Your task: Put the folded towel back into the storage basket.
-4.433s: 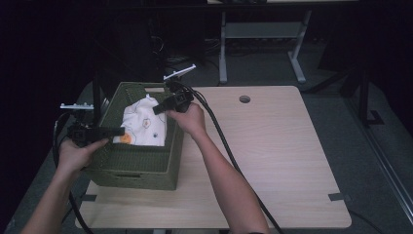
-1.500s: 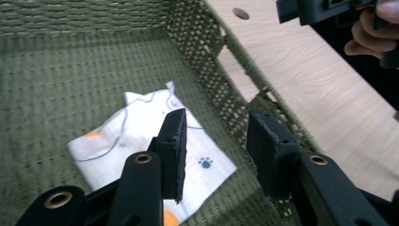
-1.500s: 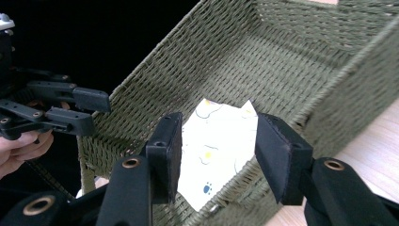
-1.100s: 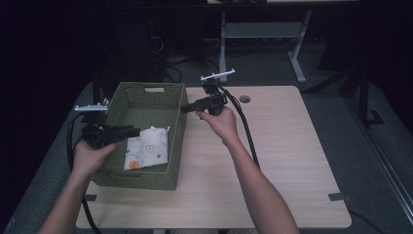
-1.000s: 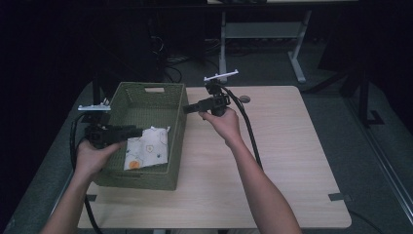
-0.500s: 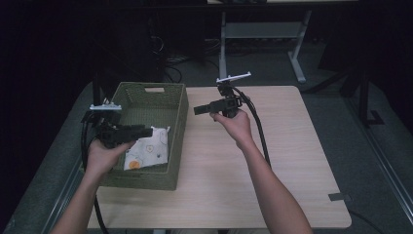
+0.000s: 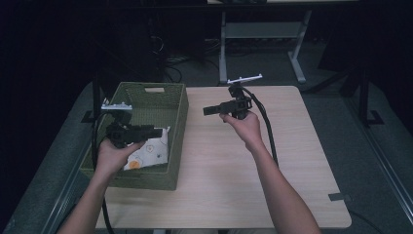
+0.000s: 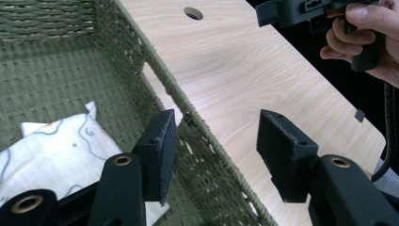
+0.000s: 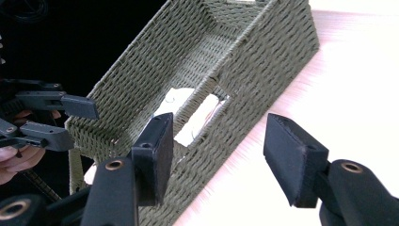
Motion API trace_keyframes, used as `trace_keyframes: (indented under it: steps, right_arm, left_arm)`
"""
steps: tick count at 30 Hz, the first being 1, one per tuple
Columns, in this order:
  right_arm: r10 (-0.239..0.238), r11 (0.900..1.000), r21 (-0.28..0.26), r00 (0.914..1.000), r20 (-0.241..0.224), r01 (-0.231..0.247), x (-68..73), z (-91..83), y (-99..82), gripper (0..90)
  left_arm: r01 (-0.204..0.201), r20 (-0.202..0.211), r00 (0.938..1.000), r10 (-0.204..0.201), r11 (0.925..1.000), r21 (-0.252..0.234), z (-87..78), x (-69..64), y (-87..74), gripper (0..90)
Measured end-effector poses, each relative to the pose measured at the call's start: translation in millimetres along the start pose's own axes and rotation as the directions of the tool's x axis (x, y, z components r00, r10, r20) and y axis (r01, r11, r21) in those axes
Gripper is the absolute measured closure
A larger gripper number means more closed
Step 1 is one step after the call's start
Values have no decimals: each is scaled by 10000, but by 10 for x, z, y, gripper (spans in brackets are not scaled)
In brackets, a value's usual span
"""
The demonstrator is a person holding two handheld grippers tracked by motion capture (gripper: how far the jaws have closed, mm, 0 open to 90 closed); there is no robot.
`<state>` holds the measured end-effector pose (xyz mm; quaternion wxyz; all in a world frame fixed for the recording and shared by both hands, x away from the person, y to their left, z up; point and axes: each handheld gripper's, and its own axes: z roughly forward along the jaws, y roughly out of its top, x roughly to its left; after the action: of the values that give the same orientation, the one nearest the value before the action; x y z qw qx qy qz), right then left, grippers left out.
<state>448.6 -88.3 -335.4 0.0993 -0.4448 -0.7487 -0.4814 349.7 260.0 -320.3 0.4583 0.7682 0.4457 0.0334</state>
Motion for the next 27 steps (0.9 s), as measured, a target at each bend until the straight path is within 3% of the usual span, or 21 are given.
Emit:
trace_keyframes:
  steps: [27]
  right_arm:
    - [751,9960,-488,9971,153,-742,-410,-463,-288,365]
  left_arm:
    - [-344,698,9970,332,9993,166,390,-368,84,435]
